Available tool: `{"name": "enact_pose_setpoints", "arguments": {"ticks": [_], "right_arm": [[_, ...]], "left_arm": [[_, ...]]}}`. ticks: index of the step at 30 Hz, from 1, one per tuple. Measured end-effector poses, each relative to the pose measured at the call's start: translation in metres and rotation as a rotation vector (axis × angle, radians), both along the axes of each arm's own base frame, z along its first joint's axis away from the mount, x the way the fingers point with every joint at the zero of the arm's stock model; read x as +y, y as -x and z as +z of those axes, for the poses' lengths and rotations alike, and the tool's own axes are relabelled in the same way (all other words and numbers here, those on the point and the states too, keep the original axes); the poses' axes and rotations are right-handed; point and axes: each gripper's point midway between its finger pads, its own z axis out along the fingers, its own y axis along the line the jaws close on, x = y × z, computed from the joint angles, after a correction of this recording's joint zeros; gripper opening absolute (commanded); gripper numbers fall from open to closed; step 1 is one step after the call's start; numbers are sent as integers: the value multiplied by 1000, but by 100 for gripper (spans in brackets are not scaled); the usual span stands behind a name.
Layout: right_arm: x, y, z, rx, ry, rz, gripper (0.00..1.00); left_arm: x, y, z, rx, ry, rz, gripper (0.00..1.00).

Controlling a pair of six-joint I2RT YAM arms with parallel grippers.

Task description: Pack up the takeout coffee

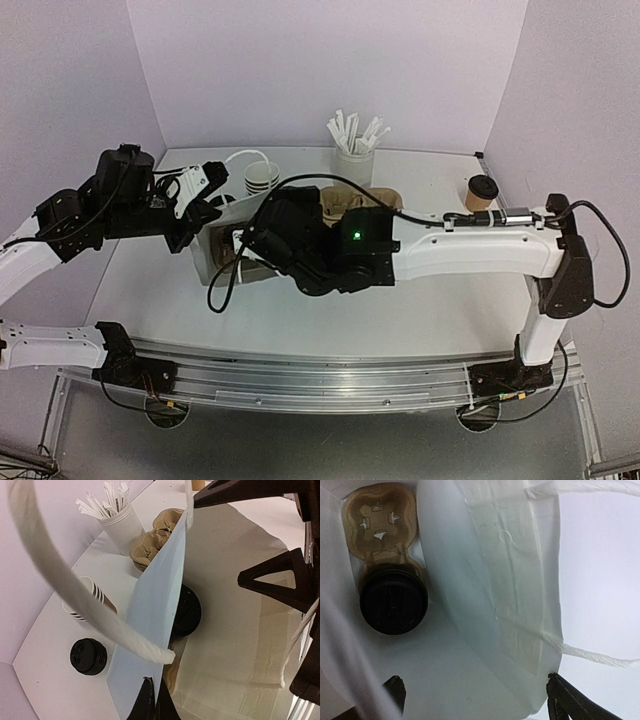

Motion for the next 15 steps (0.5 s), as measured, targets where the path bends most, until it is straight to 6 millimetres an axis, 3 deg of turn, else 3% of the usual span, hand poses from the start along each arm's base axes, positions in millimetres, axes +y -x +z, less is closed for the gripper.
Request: {"name": "enact_pose_setpoints", "arguments": {"ticks": [9,15], "right_arm": [[-13,-4,40,-60,-92,-56,93],[-20,-9,49,-98,-122,-111,93]], "left_arm": [[0,0,-1,-8,-8,-10,0],[0,0,-1,-8,-7,-10,0]]}}
